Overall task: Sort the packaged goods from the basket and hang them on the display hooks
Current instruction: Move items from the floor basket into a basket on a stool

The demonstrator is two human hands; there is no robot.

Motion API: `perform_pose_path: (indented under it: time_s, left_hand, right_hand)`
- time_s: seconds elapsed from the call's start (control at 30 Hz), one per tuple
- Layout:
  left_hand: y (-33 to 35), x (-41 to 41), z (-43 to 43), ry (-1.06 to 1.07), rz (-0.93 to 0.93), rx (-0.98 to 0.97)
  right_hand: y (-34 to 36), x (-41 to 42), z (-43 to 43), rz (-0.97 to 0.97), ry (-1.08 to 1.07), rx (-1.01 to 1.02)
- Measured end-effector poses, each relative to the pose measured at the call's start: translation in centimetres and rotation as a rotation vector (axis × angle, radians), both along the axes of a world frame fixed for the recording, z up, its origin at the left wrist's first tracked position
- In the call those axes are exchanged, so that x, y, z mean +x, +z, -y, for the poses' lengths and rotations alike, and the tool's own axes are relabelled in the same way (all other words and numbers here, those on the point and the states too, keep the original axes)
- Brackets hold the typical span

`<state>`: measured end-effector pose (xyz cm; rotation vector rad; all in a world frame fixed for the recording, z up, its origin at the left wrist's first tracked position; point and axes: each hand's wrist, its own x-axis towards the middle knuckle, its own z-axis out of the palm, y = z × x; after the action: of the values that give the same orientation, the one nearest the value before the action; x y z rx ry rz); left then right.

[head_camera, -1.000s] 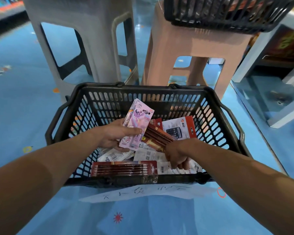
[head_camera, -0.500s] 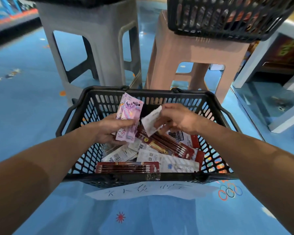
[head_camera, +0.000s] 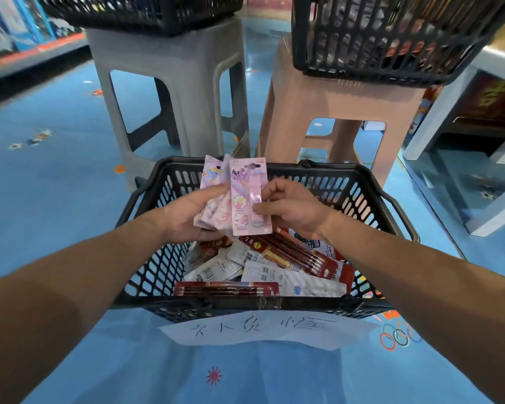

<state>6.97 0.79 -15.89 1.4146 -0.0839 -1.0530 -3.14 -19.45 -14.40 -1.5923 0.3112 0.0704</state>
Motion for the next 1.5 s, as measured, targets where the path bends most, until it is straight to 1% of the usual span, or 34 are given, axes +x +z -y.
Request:
perform_pose_path:
  time_s: [0.13, 0.23, 0.33, 0.4, 0.47, 0.53, 0.6, 0.67, 0.73, 0.8, 0.97, 1.03, 1.07, 1.13, 1.17, 1.27, 1.5]
  left_hand:
    - [0.4, -0.4, 0.9, 0.016, -0.005, -0.113]
    - [0.0, -0.8, 1.8, 0.06, 0.063, -0.013]
    - [-0.3, -0.8, 2.3, 0.111, 0.086, 0.036]
    - [-0.4, -0.7, 2.5, 0.096, 0.095, 0.041]
    - [-0.7, -0.9, 2.7, 0.056, 0.123, 0.043]
    - [-1.3, -1.0, 2.9, 0.062, 0.159, 0.04]
    - [-1.9, -0.9, 2.8, 0.063, 0.186, 0.041]
    - [-2.3, -0.8, 2.3, 0.011, 0.21, 0.092]
    - [-2.5, -0.6, 1.8, -0.056, 0.225, 0.141]
    - [-2.6, -0.5, 1.4, -0.094, 0.237, 0.173]
    - [-2.5, -0.5, 1.1, -0.083, 0.257, 0.213]
    - [-2.5, -0.5, 1.0, -0.08, 0.247, 0.208]
    - [-2.5, -0.6, 1.0, -0.085, 0.249, 0.207]
    - [-2.6, -0.4, 0.9, -0.093, 0.243, 0.199]
    - [-2.7, -0.2, 0.9, -0.089, 0.241, 0.199]
    - [-2.4, 0.0, 0.8, -0.059, 0.253, 0.196]
    - [-1.6, 1.1, -0.5, -0.014, 0.275, 0.133]
  right_hand:
    - [-0.7, 0.4, -1.7, -0.002, 0.004, -0.108]
    - [-1.5, 0.6, -2.0, -0.001, 0.019, -0.247]
    - [-2.0, 0.6, -1.6, -0.012, 0.002, -0.226]
    - [-2.1, 0.4, -1.3, -0.019, 0.023, -0.202]
    - [-2.3, 0.1, -1.2, -0.008, 0.07, -0.236]
    - [-2.6, 0.1, -0.9, -0.027, 0.112, -0.262]
    - [-3.2, 0.3, -0.4, -0.109, 0.158, -0.307]
    - [-3.9, 0.5, 0.4, -0.235, 0.252, -0.44]
    - [-4.6, 0.1, 1.3, -0.393, 0.401, -0.575]
    - [-5.3, -0.5, 1.7, -0.528, 0.532, -0.665]
    - [-6.1, -2.4, 1.0, -0.791, 0.852, -0.92]
    - [-6.8, -3.2, 0.5, -0.853, 0.948, -1.001]
    - [-7.0, -3.5, 0.3, -0.849, 0.956, -1.037]
    - [-6.8, -3.5, 0.2, -0.804, 0.916, -1.061]
    - [-6.4, -3.2, 0.4, -0.782, 0.872, -1.03]
    - [-4.6, -1.9, 1.5, -0.726, 0.66, -0.801]
    - [-1.8, -1.0, 4.0, -0.412, 0.182, -0.396]
